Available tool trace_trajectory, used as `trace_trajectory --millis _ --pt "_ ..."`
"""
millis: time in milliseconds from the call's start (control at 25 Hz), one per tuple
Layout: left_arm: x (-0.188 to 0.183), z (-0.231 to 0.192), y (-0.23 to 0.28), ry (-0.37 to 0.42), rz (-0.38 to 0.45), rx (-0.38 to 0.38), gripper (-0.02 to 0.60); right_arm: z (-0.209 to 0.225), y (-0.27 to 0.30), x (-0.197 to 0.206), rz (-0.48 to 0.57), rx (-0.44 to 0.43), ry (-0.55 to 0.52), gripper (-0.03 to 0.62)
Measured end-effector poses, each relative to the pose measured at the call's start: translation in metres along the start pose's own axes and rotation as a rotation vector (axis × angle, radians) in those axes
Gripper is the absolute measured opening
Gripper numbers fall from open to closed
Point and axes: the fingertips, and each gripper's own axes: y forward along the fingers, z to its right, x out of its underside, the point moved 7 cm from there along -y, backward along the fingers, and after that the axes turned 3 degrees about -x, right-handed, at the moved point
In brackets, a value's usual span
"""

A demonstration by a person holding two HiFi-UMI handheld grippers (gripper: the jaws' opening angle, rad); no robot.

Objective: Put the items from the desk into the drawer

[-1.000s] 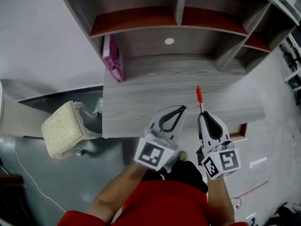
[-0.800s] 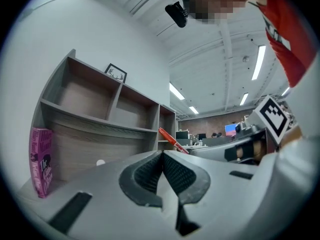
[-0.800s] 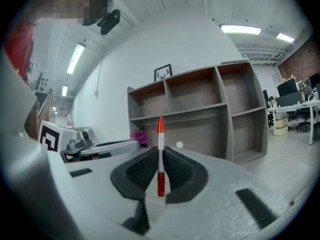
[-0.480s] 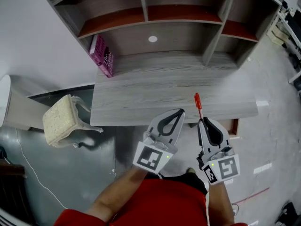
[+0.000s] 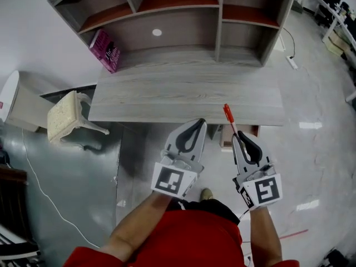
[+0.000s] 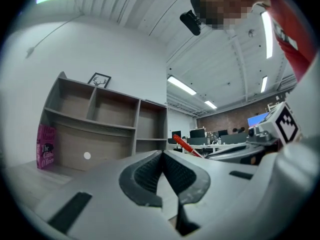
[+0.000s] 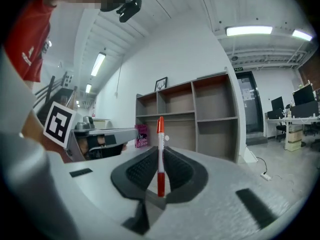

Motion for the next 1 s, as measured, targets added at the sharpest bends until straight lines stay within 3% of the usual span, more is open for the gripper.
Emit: trace_trajectory --millis 360,680,1000 --pt "0.024 0.059 0.017 0.019 -0.022 -0.030 0.008 0.041 -0.048 0.055 -0.119 -0.011 -0.055 0.041" --pt "0.059 0.068 0.025 0.013 -0.077 -0.053 0.008 0.065 -0.054 0.118 -0.222 -0.017 -0.051 0.041" --pt "0.082 0.063 0.035 0.010 -0.093 -0.059 0.008 0.083 -0.034 0.203 -0.397 -0.067 -0.176 0.041"
